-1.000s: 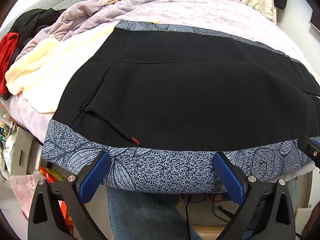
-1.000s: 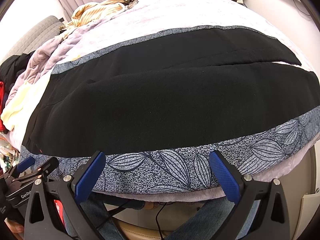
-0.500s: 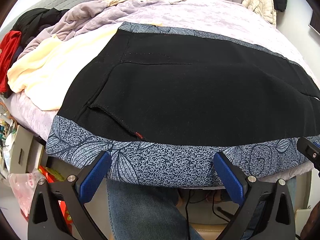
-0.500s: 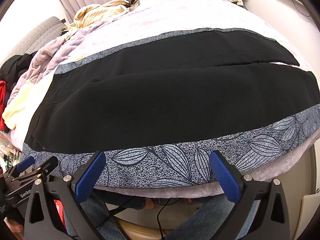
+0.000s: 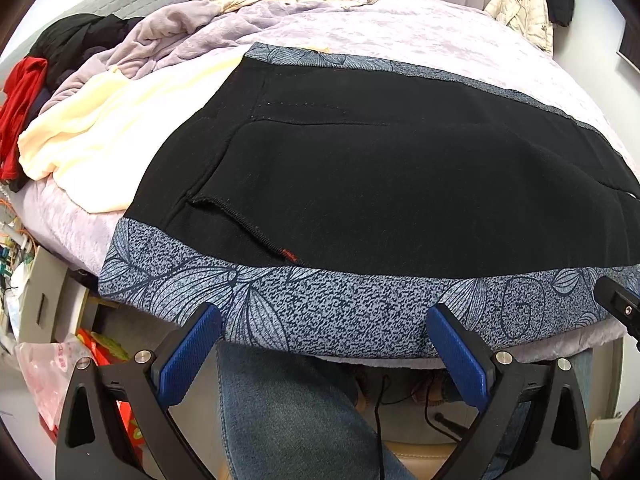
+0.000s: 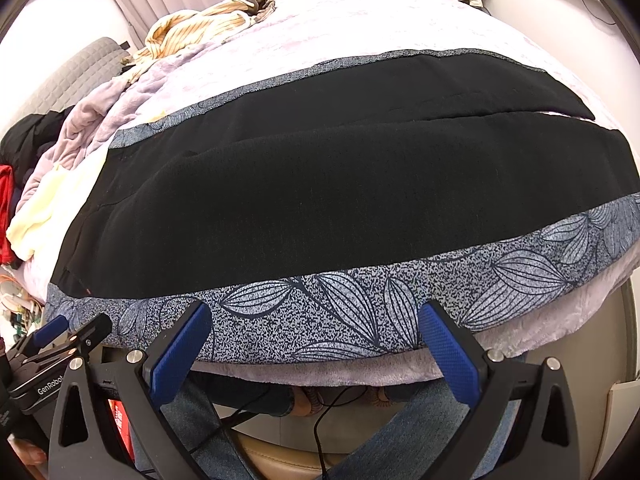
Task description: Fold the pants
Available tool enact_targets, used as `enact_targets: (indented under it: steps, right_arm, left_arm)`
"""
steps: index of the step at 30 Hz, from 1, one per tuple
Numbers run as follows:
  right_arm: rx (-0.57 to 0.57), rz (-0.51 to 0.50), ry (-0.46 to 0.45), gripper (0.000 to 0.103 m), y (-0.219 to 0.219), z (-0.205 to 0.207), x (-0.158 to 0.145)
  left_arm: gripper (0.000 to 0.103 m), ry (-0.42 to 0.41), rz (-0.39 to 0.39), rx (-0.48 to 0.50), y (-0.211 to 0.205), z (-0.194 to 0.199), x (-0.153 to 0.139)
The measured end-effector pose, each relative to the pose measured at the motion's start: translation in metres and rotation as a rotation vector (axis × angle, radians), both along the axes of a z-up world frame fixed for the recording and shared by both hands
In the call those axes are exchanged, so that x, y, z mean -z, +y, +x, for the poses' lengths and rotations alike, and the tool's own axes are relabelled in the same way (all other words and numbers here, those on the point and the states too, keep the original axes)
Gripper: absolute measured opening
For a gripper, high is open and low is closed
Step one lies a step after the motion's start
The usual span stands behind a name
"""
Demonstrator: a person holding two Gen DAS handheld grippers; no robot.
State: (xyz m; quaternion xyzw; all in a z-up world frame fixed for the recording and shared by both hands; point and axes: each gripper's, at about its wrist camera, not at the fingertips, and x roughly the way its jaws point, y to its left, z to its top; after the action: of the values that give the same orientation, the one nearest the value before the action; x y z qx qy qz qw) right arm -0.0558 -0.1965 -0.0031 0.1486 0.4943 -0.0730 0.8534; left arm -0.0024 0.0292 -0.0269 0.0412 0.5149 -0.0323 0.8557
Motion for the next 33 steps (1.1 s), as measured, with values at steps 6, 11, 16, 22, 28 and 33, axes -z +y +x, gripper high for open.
enact_targets:
  steps: [6,11,16,22,28,33]
  right_arm:
    - [0.003,0.000,-0.004,0.103,-0.002,-0.003,-0.001]
    - [-0.002,-0.005,-0.007,0.103,0.000,-0.004,-0.002]
    - [-0.006,-0.006,-0.014,0.103,0.002,-0.003,-0.003]
    - [-0.058,0.153,-0.092,0.103,-0.006,-0.006,-0.004]
    - [-0.139,0.609,-0.145,0.069,-0.042,-0.023,0.038]
    - [-0.065,0.771,-0.117,0.069,-0.065,-0.036,0.086]
  left_arm:
    - [0.103,-0.002,-0.001,-0.010,0.006,-0.002,0.001]
    - [0.103,-0.001,-0.005,-0.019,0.011,-0.005,0.003]
    - [0.103,-0.006,-0.012,-0.017,0.017,-0.007,0.004]
    - [0.103,-0.041,-0.119,0.004,0.035,-0.015,-0.001]
    - [0.103,-0.120,-0.359,0.105,0.079,-0.040,0.005]
    - [0.103,-0.073,-0.408,0.116,0.086,-0.037,0.033]
